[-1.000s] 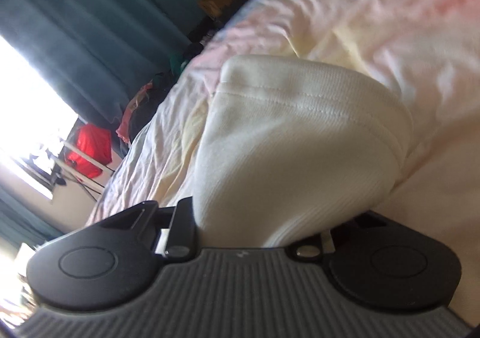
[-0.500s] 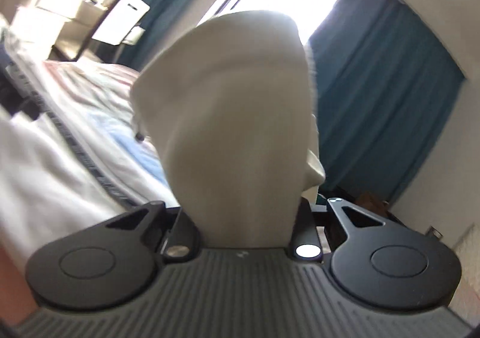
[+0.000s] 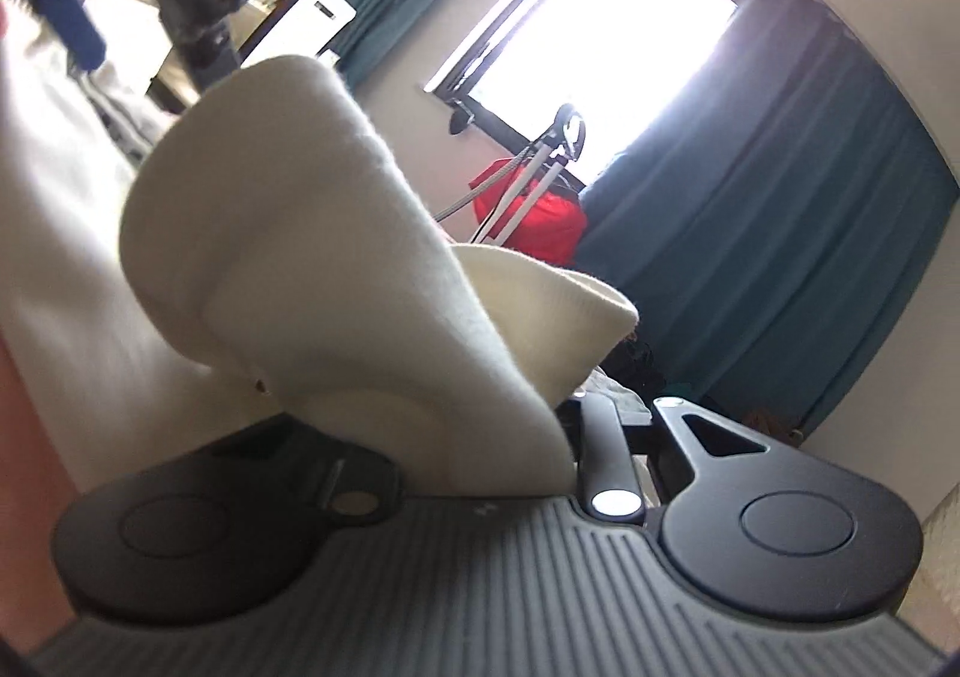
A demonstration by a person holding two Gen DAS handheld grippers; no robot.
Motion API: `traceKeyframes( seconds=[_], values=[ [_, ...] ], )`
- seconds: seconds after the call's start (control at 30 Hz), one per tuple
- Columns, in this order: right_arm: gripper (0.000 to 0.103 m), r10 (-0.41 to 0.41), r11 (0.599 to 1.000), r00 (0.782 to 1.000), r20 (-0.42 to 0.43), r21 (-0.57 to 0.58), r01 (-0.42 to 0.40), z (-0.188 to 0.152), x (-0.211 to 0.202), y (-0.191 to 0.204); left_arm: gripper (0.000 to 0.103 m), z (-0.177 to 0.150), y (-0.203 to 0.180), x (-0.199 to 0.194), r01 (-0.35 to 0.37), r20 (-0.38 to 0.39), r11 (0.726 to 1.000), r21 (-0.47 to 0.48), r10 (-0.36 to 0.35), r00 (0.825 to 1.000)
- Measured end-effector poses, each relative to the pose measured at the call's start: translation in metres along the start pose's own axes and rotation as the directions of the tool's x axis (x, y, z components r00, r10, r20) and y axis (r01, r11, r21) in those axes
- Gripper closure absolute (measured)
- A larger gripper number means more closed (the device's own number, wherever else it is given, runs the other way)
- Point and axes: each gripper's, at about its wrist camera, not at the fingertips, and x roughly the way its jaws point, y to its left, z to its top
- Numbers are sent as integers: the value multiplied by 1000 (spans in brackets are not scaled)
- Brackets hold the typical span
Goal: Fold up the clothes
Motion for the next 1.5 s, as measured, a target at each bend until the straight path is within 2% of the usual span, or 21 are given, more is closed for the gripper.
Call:
traceKeyframes(
  seconds=[0.1, 0.23, 0.3, 0.43, 0.5, 0.6, 0.67, 0.73, 0.8, 0.87, 0.97, 1.03, 1.07, 1.13, 1.17, 1.27, 1.33, 1.4, 1.43, 1.47, 1.5],
  values=[
    [80, 9, 1000, 1000, -8, -13, -9, -6, 7, 9, 6, -3, 3, 3, -1, -16, 1000, -16, 0, 1000],
    [78, 140, 987, 986, -91, -73, -147, -21, 13, 17, 6, -6, 1, 9, 5, -34, 1000, -15, -6, 999],
    [68, 197, 977, 973, -119, -60, -205, -21, 10, 9, 6, -8, -1, 12, 17, -37, 1000, -17, -18, 999],
    [48, 360, 931, 918, -167, -4, -366, -10, -9, -16, 14, -12, -7, 15, 32, -25, 999, 21, -32, 999],
    [31, 444, 894, 881, -162, 12, -448, -4, -28, -27, 14, -13, -11, 18, 28, -44, 999, 31, -26, 999],
    [32, 535, 845, 839, -97, 73, -530, 4, -60, -46, 16, -9, -19, 29, 30, -83, 999, 26, -28, 996],
    [33, 594, 798, 805, -13, 141, -586, 7, -75, -56, 16, -4, -29, 37, 59, -97, 997, 53, -54, 994],
    [33, 612, 762, 788, 62, 222, -609, 6, -81, -72, 16, -1, -43, 50, 83, -125, 991, 104, -69, 990],
    [33, 591, 753, 802, 91, 296, -588, 5, -71, -85, 18, 0, -54, 66, 93, -191, 985, 148, -64, 980],
    [35, 576, 746, 813, 84, 352, -565, 1, -54, -91, 22, -2, -61, 88, 90, -286, 981, 172, -38, 957],
    [36, 563, 766, 826, 32, 355, -536, -5, -39, -85, 34, -9, -62, 114, 80, -324, 981, 176, -19, 946],
    [36, 568, 781, 823, -25, 332, -529, -8, -31, -71, 38, -11, -67, 126, 83, -300, 975, 206, -17, 954],
    [41, 570, 789, 820, -54, 315, -528, -10, -27, -62, 44, -12, -70, 131, 76, -281, 969, 233, -8, 960],
    [47, 572, 803, 813, -110, 281, -526, -13, -19, -44, 63, -11, -75, 142, 75, -272, 967, 245, -5, 962],
    [47, 568, 811, 811, -136, 255, -526, -14, -16, -34, 80, -10, -76, 148, 80, -277, 969, 232, -13, 961],
    [47, 533, 846, 828, -177, 144, -513, -19, -9, -5, 90, -12, -82, 154, 82, -247, 972, 222, -26, 969],
    [46, 533, 845, 830, -166, 152, -512, -20, -4, -3, 93, -13, -88, 146, 81, -201, 961, 264, -27, 979],
    [49, 541, 836, 829, -139, 192, -513, -17, -2, -10, 94, -5, -93, 132, 108, -149, 961, 255, -71, 986],
    [54, 543, 833, 830, -126, 208, -513, -16, -2, -14, 94, 0, -95, 124, 122, -122, 962, 245, -95, 988],
    [73, 535, 836, 837, -115, 215, -504, -14, -3, -17, 94, 4, -96, 120, 117, -94, 961, 251, -96, 991],
    [83, 518, 846, 849, -106, 213, -490, -12, -5, -20, 94, 9, -98, 116, 112, -67, 960, 257, -98, 993]
  ],
)
